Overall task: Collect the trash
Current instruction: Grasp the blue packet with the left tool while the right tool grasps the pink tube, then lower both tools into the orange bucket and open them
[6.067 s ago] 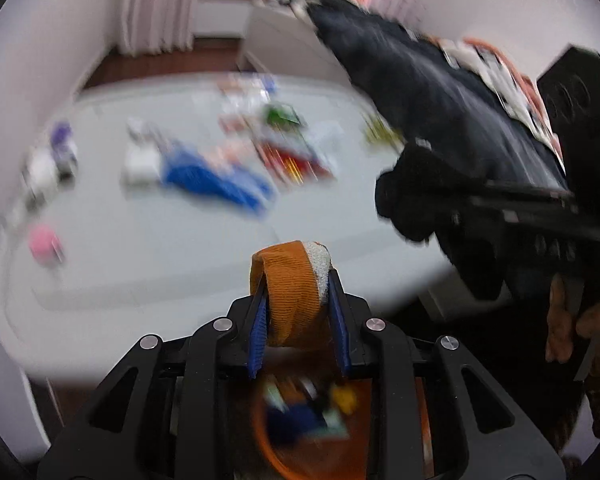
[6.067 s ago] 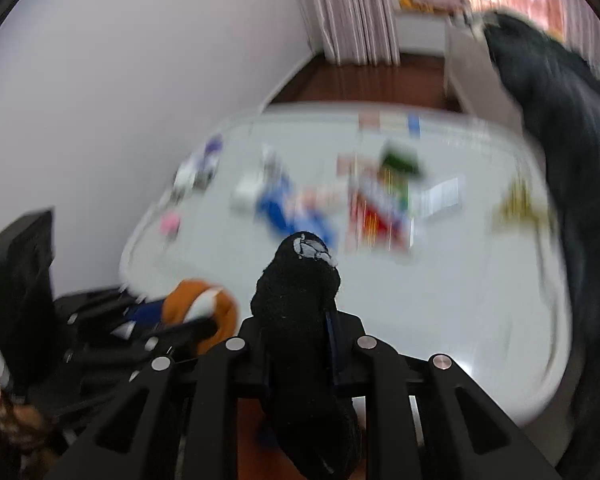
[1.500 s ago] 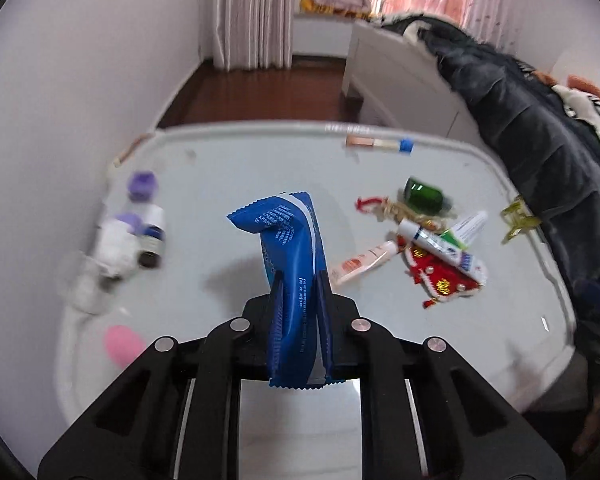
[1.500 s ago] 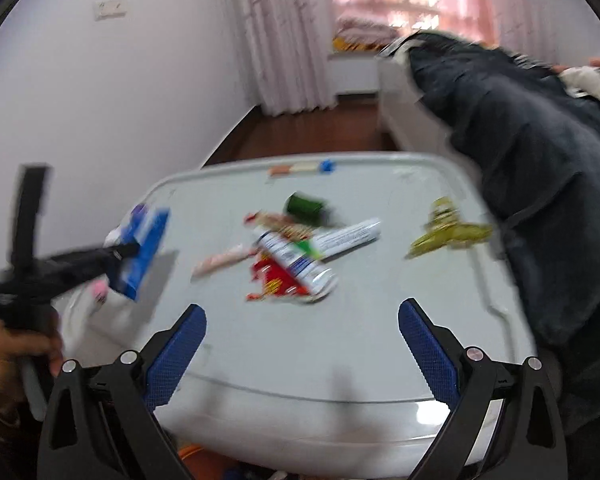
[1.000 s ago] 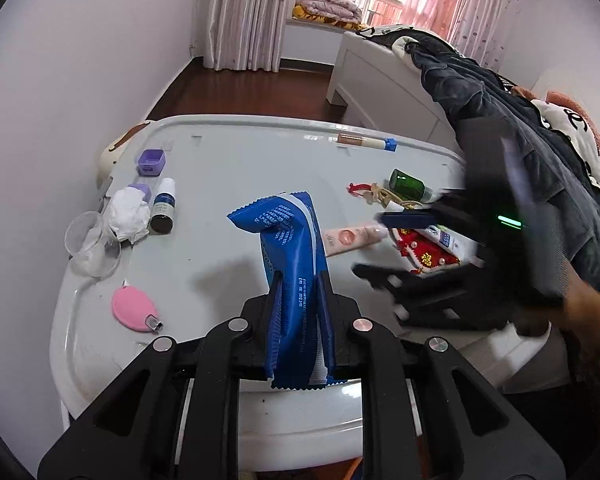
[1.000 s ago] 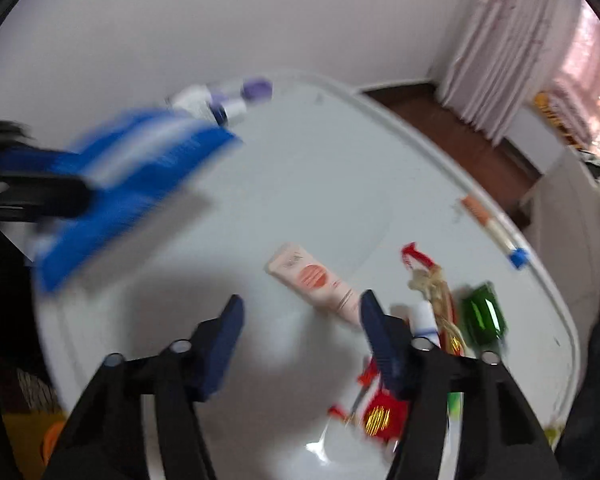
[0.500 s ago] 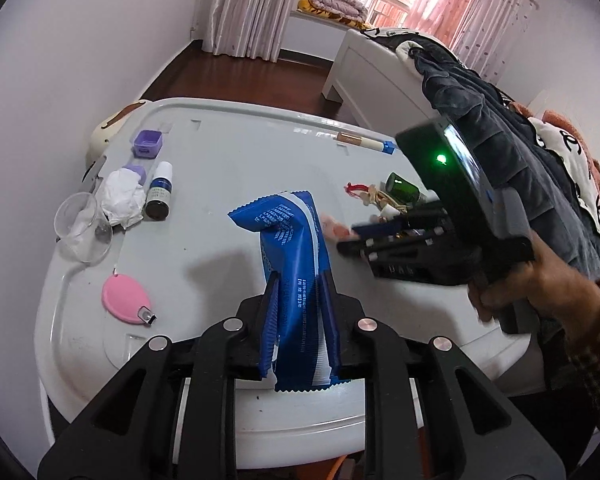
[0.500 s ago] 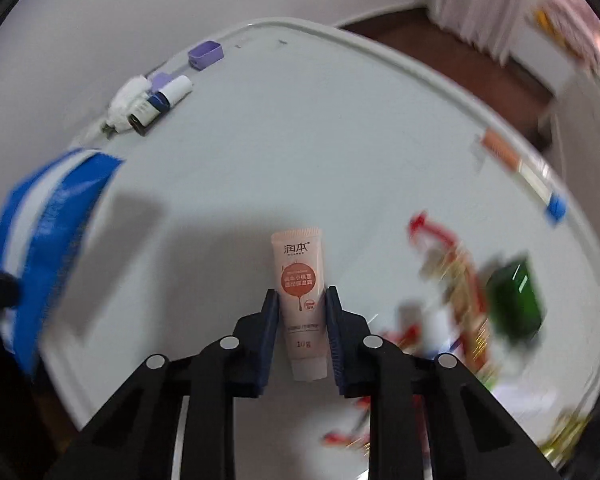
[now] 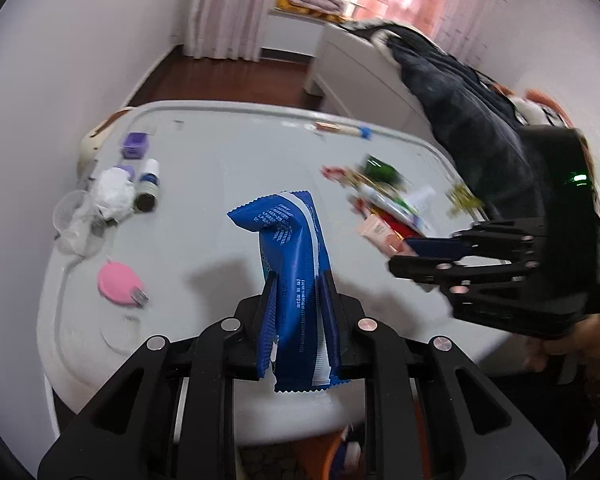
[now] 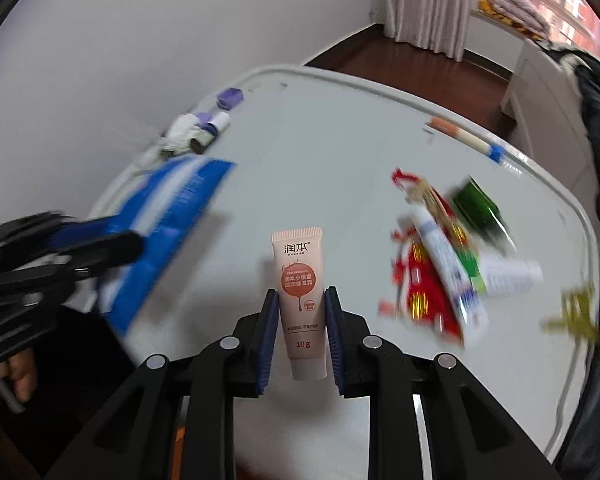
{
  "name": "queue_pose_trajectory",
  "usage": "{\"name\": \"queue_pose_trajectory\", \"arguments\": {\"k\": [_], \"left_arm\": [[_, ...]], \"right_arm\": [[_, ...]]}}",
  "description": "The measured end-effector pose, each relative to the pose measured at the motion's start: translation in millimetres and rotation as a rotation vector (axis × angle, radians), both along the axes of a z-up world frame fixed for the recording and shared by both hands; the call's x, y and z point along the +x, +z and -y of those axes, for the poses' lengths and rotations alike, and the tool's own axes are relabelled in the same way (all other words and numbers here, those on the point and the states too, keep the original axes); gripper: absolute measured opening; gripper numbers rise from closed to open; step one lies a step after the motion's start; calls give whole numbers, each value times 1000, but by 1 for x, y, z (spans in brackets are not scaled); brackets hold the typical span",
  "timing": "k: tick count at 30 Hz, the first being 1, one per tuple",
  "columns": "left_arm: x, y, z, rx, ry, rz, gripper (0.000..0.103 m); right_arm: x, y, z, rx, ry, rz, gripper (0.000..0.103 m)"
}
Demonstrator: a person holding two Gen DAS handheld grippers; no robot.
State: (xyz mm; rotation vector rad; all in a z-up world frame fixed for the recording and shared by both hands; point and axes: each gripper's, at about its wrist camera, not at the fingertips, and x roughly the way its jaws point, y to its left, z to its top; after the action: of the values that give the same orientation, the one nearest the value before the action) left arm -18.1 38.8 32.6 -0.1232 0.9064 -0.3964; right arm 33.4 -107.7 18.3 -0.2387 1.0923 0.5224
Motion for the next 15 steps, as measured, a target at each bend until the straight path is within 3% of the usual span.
{"name": "queue_pose_trajectory", "arguments": {"k": [5,9,10,11,12,13,15], "left_arm": [[-69,-9,25,-18,-145,-58,19],[-116,-36,48,-23,-250,-183,22],[-125,-44,54,-15,-277,-222,31],[-130,-50,59,-1,-290,-250,45],[-132,-53,63,19,-290,-274,51],[-132,-54,64,32,-287,-287,57],[-129,-49,63,44,-267,-279,58]], "right_arm": [[-84,-4,42,13,-23,-64,23],[-152,-45,63,-12,-32,-217,24],[-164,-57,66,-21,-39,-254,27],[-169,-65,68,-23,-55,-276,33],[-176,-73,75,-32,-98,-296,56],[-178,-75,78,-43,-121,-295,66],[-176,-66,88,-44,-171,-247,66]]}}
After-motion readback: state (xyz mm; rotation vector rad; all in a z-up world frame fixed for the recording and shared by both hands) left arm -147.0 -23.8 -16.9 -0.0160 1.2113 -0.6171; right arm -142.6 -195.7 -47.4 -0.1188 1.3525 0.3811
